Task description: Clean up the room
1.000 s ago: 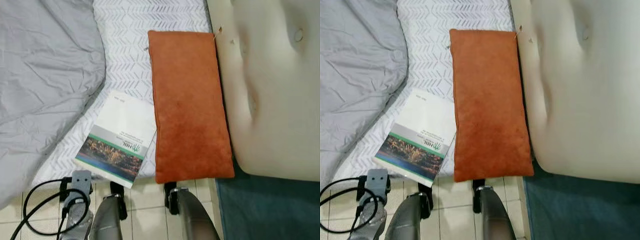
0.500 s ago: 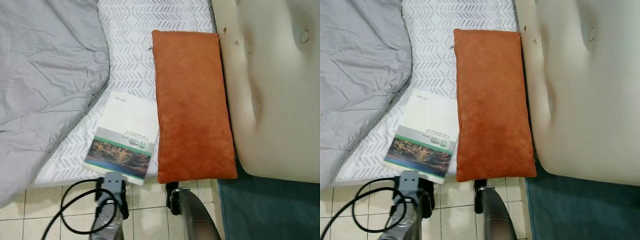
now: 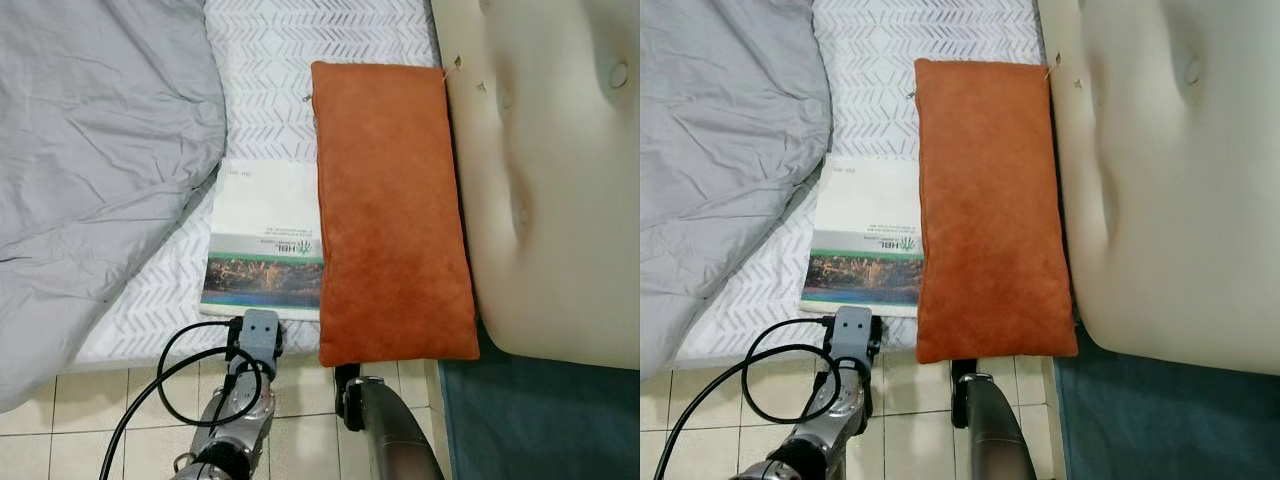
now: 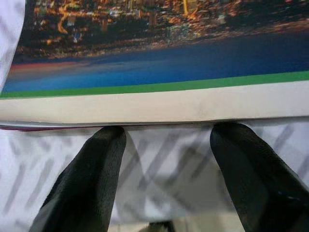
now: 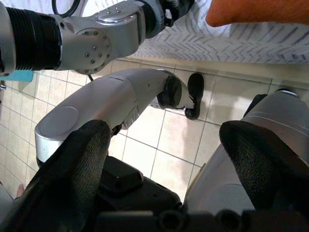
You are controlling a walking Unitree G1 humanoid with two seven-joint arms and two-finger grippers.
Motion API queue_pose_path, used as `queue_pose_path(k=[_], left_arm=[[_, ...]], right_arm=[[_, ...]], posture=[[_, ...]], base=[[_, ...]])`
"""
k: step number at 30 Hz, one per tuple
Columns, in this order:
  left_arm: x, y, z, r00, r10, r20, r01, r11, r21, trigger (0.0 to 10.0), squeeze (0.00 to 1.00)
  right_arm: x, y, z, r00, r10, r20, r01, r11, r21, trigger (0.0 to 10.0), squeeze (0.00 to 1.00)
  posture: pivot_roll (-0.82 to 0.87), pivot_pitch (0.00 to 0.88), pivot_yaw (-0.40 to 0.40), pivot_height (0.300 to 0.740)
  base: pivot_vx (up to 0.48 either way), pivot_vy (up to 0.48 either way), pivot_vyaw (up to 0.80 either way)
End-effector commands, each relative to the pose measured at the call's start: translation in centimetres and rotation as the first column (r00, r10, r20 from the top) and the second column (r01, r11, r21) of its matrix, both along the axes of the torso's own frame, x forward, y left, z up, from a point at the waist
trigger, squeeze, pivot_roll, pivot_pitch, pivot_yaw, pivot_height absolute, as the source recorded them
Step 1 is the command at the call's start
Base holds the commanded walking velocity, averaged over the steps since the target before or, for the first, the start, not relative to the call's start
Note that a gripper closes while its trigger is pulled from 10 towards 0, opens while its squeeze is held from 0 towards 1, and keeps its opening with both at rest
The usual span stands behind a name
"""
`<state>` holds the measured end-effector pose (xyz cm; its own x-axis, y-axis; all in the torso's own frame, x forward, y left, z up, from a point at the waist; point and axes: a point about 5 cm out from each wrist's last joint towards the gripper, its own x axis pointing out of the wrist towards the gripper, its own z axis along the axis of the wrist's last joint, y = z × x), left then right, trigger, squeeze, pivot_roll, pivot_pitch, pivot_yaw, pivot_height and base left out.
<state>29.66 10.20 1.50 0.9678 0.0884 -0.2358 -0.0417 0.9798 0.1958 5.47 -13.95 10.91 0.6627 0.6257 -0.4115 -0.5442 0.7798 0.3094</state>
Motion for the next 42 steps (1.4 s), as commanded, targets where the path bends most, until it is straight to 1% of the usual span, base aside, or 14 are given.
queue_pose_path(k=[1, 5, 9, 13, 17, 20, 23, 26, 27, 28, 32, 33, 36, 42], left_arm=[[-1.9, -0.8, -2.0, 0.996, -0.023, -0.091, 0.022, 1.0, -0.016, 10.0, 0.0], [-1.9, -3.2, -1.6, 0.993, -0.085, -0.083, 0.08, 0.995, -0.068, 10.0, 0.0], [-2.6, -3.7, -2.0, 0.992, -0.082, -0.099, 0.073, 0.993, -0.097, 10.0, 0.0], [-5.0, -4.1, -3.3, 0.991, -0.085, -0.1, 0.072, 0.988, -0.134, 10.0, 0.0], [-9.0, -2.5, -3.4, 0.995, -0.099, -0.005, 0.096, 0.982, -0.161, 10.0, 0.0], [-9.4, -2.1, -3.1, 0.995, -0.099, 0.01, 0.099, 0.982, -0.162, 10.0, 0.0], [-9.5, 0.3, 1.5, 0.974, -0.152, 0.167, 0.172, 0.979, -0.112, 10.0, 0.0], [-8.7, 1.8, 2.8, 0.968, -0.142, 0.206, 0.153, 0.988, -0.038, 10.0, 0.0], [-7.8, 3.8, 4.1, 0.965, -0.129, 0.229, 0.12, 0.991, 0.053, 10.0, 0.0], [-7.8, 3.8, 4.1, 0.965, -0.129, 0.229, 0.12, 0.991, 0.053, 10.0, 0.0], [-5.6, 5.6, 6.0, 0.945, -0.142, 0.294, 0.12, 0.989, 0.09, 10.0, 0.0], [-4.0, 6.1, 7.9, 0.927, -0.149, 0.343, 0.144, 0.989, 0.04, 10.0, 1.0], [-3.0, 6.3, 9.5, 0.906, -0.147, 0.397, 0.168, 0.986, -0.018, 10.0, 1.0], [-2.2, 6.4, 8.9, 0.926, -0.122, 0.357, 0.154, 0.986, -0.061, 10.0, 1.0]], right_arm=[[-2.0, 0.4, -1.3, 0.991, 0.033, -0.132, -0.033, 0.999, 0.005, 10.0, 0.0], [-2.1, 0.4, -1.4, 0.991, 0.04, -0.131, -0.04, 0.999, 0.001, 10.0, 0.0], [-2.2, 0.5, -1.7, 0.99, 0.045, -0.134, -0.046, 0.999, -0.002, 10.0, 0.0], [-1.7, 0.4, -2.3, 0.991, 0.042, -0.126, -0.043, 0.999, -0.008, 10.0, 0.0], [1.3, 0.1, -4.0, 0.997, -0.014, -0.071, 0.013, 1.0, -0.009, 10.0, 0.0], [1.8, 0.1, -4.2, 0.998, -0.019, -0.06, 0.019, 1.0, -0.009, 10.0, 0.0], [6.6, 0.2, -5.3, 0.997, -0.065, 0.032, 0.065, 0.998, 0.014, 10.0, 0.0], [9.1, 0.1, -5.9, 0.991, -0.113, 0.073, 0.114, 0.993, -0.007, 10.0, 0.0], [11.9, -0.1, -5.5, 0.973, -0.19, 0.133, 0.192, 0.981, -0.001, 10.0, 0.0], [11.9, -0.1, -5.5, 0.973, -0.19, 0.133, 0.192, 0.981, -0.001, 10.0, 0.0], [16.2, -1.0, -4.5, 0.925, -0.312, 0.216, 0.312, 0.949, 0.032, 10.0, 0.0], [18.6, -2.8, -3.1, 0.84, -0.434, 0.324, 0.441, 0.896, 0.057, 10.0, 1.0], [20.0, -4.4, -2.0, 0.76, -0.502, 0.413, 0.531, 0.846, 0.05, 10.0, 1.0], [21.5, -5.5, -1.1, 0.696, -0.535, 0.479, 0.584, 0.81, 0.054, 10.0, 1.0]], posture=[[-0.3, 0.628, -0.065, 0.74], [-0.3, 0.628, -0.065, 0.74], [-0.3, 0.617, -0.058, 0.74], [-0.28, 0.588, -0.041, 0.74], [-0.2, 0.462, 0.0, 0.74], [-0.2, 0.462, 0.0, 0.74], [-0.1, 0.326, 0.035, 0.74], [-0.06, 0.235, 0.045, 0.74], [-0.05, 0.188, 0.049, 0.74], [-0.05, 0.188, 0.049, 0.74], [-0.02, 0.045, 0.046, 0.74], [-0.01, 0.0, 0.045, 0.74], [-0.01, 0.0, 0.048, 0.74], [-0.04, 0.0, 0.047, 0.74]], base=[[0.0, 0.0, 0.0], [0.0, 0.0, 0.0], [0.0, 0.0, 0.0], [0.0, 0.0, 0.0], [0.0, 0.0, 0.0], [0.0, 0.0, 0.0], [0.0, 0.0, 0.0], [0.0, 0.0, 0.0], [0.0, 0.0, 0.0], [0.0, 0.0, 0.0], [0.0, 0.0, 0.0], [0.0, 0.0, 0.0], [0.0, 0.0, 0.0], [0.0, 0.0, 0.0]])
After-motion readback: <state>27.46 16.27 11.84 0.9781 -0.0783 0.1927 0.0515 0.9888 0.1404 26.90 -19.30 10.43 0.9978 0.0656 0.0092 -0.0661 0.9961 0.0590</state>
